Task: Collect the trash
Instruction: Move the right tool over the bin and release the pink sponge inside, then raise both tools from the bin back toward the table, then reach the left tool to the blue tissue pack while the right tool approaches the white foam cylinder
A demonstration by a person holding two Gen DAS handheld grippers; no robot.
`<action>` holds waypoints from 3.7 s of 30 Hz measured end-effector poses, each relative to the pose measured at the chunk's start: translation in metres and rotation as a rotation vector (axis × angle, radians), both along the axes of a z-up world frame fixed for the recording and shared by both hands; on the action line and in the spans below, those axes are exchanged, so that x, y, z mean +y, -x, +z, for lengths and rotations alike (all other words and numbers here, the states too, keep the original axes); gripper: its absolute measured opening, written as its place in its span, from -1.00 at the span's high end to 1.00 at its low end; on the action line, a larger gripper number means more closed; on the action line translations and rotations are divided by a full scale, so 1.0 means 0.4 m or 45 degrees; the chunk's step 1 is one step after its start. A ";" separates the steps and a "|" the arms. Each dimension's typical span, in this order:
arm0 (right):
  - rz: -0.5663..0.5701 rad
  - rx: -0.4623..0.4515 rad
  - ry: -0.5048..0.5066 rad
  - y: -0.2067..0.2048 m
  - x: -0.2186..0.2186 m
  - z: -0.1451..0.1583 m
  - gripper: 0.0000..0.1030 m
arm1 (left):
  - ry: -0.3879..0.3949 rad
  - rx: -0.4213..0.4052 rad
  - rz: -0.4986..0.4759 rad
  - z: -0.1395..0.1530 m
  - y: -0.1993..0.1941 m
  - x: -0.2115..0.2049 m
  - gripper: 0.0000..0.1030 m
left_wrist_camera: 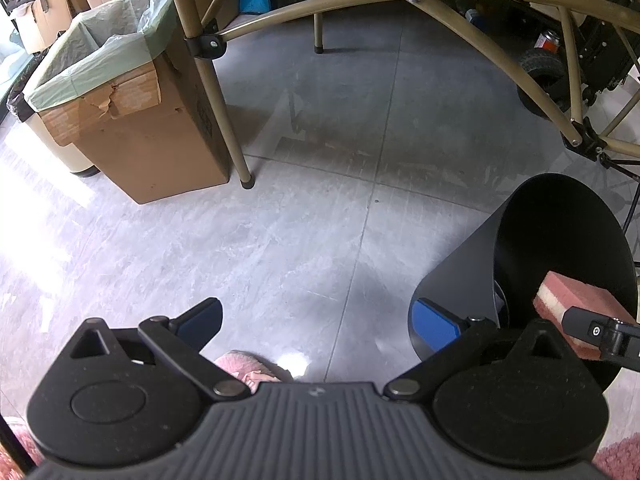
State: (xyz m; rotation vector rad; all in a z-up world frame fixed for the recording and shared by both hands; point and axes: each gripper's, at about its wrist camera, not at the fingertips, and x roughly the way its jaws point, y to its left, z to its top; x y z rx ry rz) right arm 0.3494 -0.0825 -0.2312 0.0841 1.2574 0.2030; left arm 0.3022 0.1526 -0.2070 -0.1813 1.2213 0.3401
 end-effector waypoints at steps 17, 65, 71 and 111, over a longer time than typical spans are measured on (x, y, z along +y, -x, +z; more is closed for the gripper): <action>0.013 0.005 0.009 -0.002 0.006 -0.006 -0.95 | 0.002 0.000 -0.002 -0.001 0.000 0.000 -1.00; -0.201 -0.540 0.031 0.167 -0.262 0.300 -0.95 | 0.005 -0.471 -0.251 0.303 0.049 -0.271 -1.00; -0.274 -0.674 0.007 0.184 -0.333 0.356 -0.95 | -0.006 -0.587 -0.297 0.356 0.057 -0.330 -1.00; -0.390 -1.071 0.169 -0.021 -0.498 0.408 -1.00 | -0.045 -0.805 -0.669 0.386 -0.270 -0.489 -1.00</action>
